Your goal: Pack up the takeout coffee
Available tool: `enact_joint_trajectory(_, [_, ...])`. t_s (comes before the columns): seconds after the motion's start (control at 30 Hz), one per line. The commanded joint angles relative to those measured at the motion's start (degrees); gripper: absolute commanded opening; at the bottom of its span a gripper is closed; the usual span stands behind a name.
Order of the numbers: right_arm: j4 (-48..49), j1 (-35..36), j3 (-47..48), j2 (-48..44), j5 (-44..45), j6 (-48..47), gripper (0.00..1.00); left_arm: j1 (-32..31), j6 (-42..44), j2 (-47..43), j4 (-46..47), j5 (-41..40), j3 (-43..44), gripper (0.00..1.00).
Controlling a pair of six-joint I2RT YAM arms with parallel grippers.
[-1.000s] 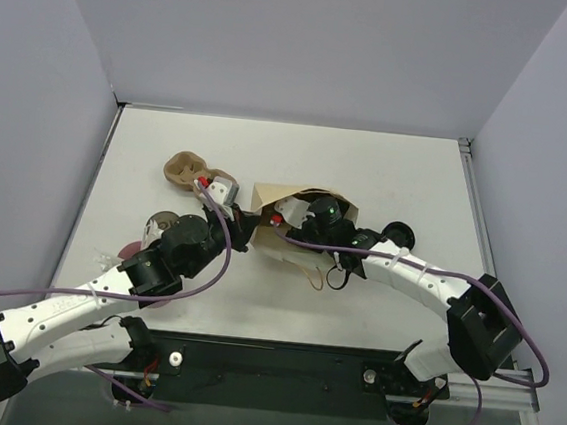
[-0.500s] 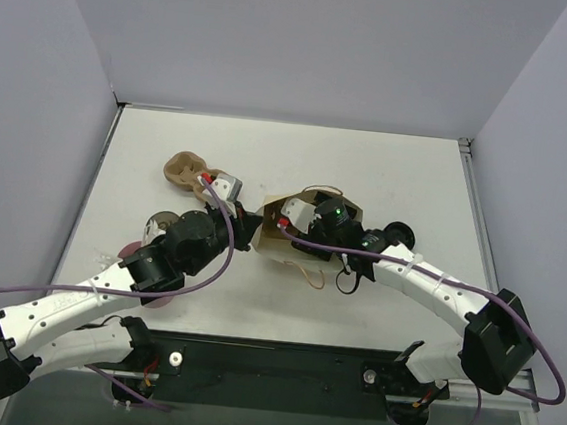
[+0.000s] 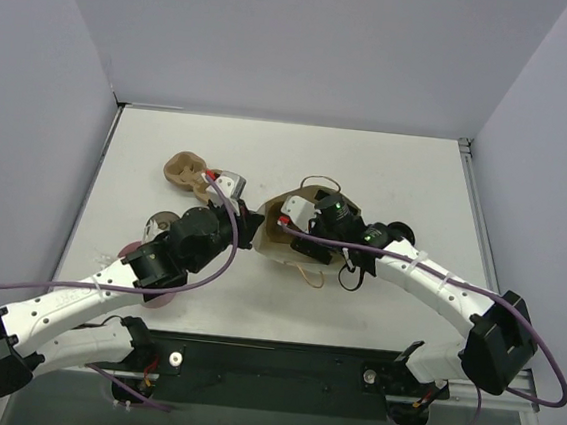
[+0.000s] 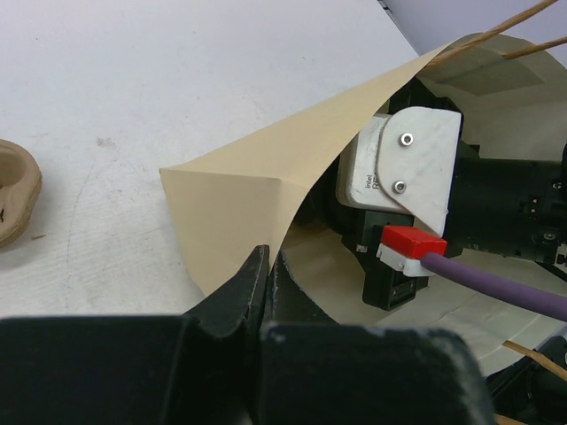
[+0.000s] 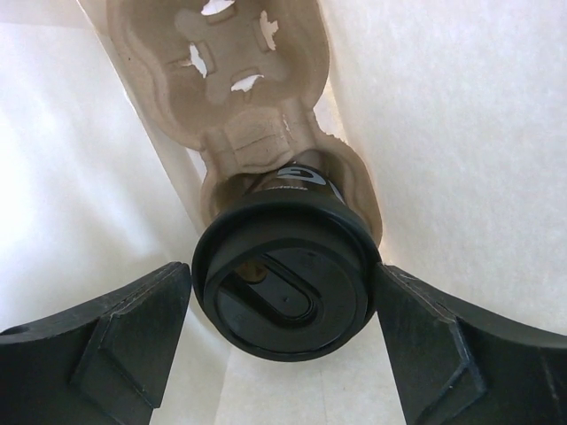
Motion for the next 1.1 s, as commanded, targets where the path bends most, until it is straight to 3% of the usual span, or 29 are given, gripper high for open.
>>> enact_joint_trajectory(0.0, [-3.18, -0.55, 2.94, -2.39, 0.04, 1.71, 0.85, 0.00, 1.02, 0.56, 0.84, 0.20, 4.15, 0.00])
enact_joint_trajectory(0.47, [-5.82, -0.46, 4.70, -3.44, -1.18, 2.94, 0.90, 0.09, 1.38, 1.62, -2.41, 0.19, 6.18, 0.00])
enact_joint_trajectory(0.63, [-6.70, -0.37, 5.31, -3.62, -1.01, 3.38, 0.97, 0.17, 1.55, 1.80, -2.59, 0.55, 6.71, 0.00])
enact_joint_trajectory(1.07, [-8.98, 0.16, 6.81, -3.97, -2.94, 4.35, 0.79, 0.17, 1.37, 2.50, -3.46, 0.81, 8.11, 0.00])
